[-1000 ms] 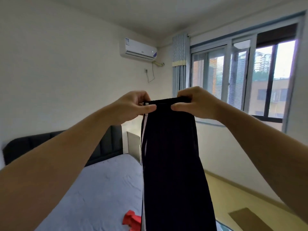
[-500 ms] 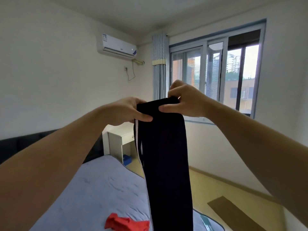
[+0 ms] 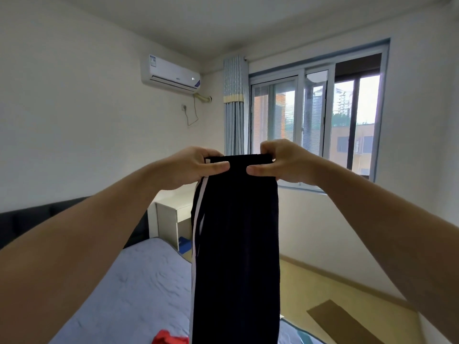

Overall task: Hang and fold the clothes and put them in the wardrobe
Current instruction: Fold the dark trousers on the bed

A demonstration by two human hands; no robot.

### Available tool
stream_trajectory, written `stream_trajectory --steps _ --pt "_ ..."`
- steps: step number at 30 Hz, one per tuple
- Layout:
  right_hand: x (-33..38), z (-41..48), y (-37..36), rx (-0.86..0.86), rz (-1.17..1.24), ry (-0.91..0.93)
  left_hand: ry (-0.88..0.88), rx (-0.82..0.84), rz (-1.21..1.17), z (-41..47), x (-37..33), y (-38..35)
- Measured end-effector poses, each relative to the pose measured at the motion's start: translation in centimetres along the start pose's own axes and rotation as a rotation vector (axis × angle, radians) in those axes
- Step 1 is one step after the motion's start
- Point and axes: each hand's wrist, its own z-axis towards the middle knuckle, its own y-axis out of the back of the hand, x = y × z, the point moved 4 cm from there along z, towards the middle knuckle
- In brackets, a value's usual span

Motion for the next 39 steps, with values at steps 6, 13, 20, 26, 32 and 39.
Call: stream_trajectory --steps 6,13,20,26,32,39 --pt "-3.1 -0.2 -1.8 0.108 0.552 -0.217 -0.035 -0.061 -0.036 1.8 1.0 -0.5" --pt "-11.2 -1.3 -4.9 0.243 0.61 -0.327 0.073 0.095 -0.073 6.7 4.1 -3.6" --pt "-21.8 3.5 -5.6 0.075 0.38 -0.352 0.202 0.253 0.171 16.3 11.8 -7.4" --pt "-34.2 10.5 -4.5 -0.1 0.181 -0.385 0.183 0.078 0.416 29.2 18.8 -11.4" --pt "-42.8 16.4 -0.6 -0.168 -0.038 -0.414 0.186 -0.054 0.615 39.3 21.4 -14.1" --pt "-44.0 17.1 0.5 -0.203 0.048 -0.448 0.301 -0.136 0.027 40.3 22.5 -15.4"
